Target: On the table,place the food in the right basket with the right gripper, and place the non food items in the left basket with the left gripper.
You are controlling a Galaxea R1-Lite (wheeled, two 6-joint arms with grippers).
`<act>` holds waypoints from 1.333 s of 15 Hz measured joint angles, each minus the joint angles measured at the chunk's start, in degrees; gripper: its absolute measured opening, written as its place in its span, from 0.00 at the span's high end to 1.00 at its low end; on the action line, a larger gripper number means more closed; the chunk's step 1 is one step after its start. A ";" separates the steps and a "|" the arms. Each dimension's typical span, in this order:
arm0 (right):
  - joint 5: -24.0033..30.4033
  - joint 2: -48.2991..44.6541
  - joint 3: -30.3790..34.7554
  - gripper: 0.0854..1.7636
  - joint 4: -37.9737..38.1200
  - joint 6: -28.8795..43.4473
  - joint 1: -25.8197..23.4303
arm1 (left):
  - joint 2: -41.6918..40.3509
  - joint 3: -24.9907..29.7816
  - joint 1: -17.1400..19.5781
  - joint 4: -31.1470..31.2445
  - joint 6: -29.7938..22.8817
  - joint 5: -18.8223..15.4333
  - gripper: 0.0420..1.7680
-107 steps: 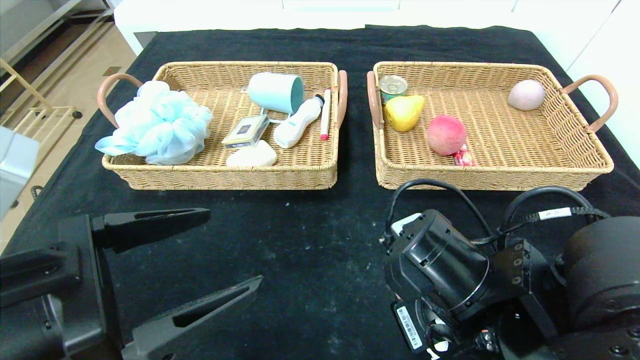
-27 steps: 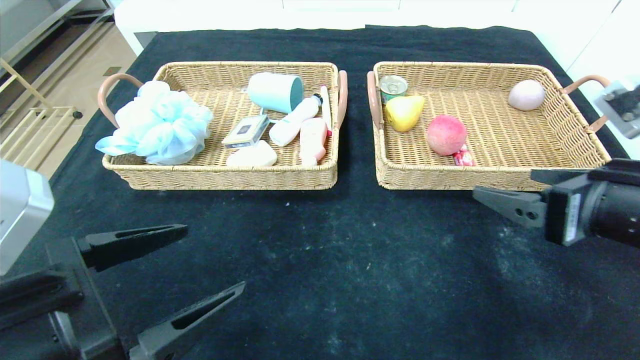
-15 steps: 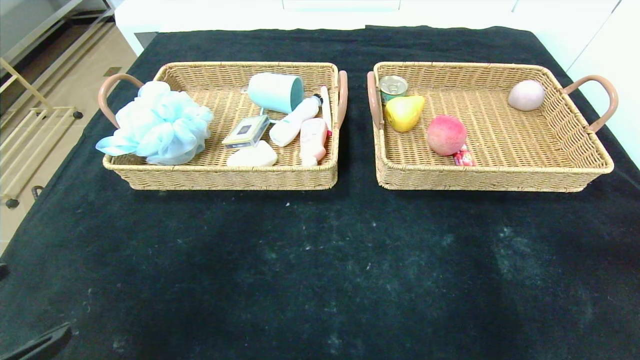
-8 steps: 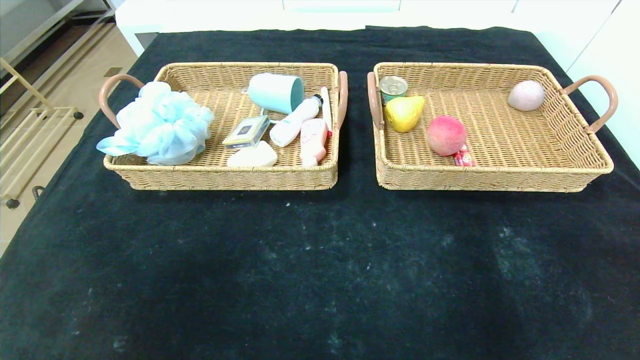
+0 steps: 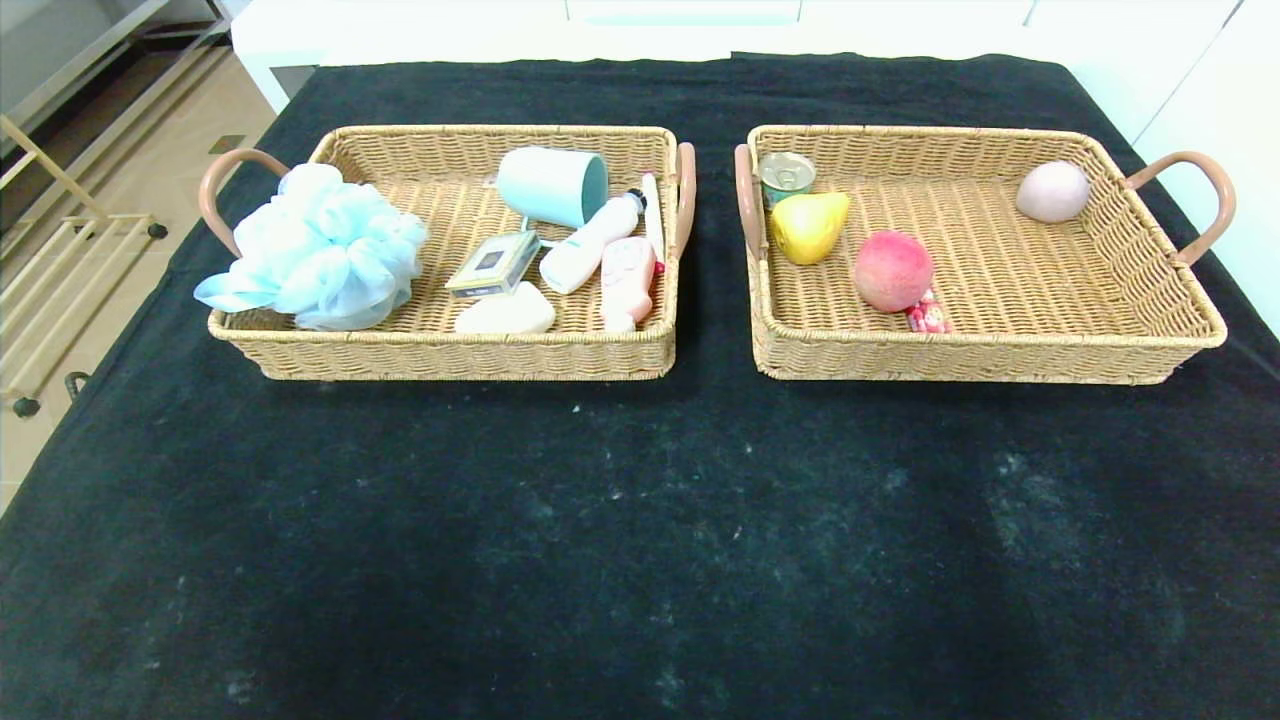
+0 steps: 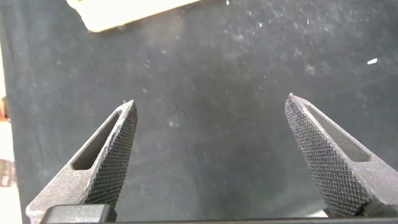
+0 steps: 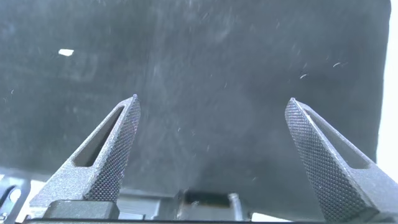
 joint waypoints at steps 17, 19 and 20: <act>5.32 -11.68 13.01 0.03 -4.46 -0.07 -1.74 | -8.86 6.28 8.95 0.11 0.22 -7.73 0.03; 5.79 -13.17 15.36 0.03 -10.56 -0.10 -1.77 | -11.73 9.90 8.97 -0.28 0.22 -8.41 0.03; 5.68 -13.69 16.73 0.03 -13.57 0.01 -1.82 | -13.20 12.18 8.97 -0.76 0.22 -8.55 0.03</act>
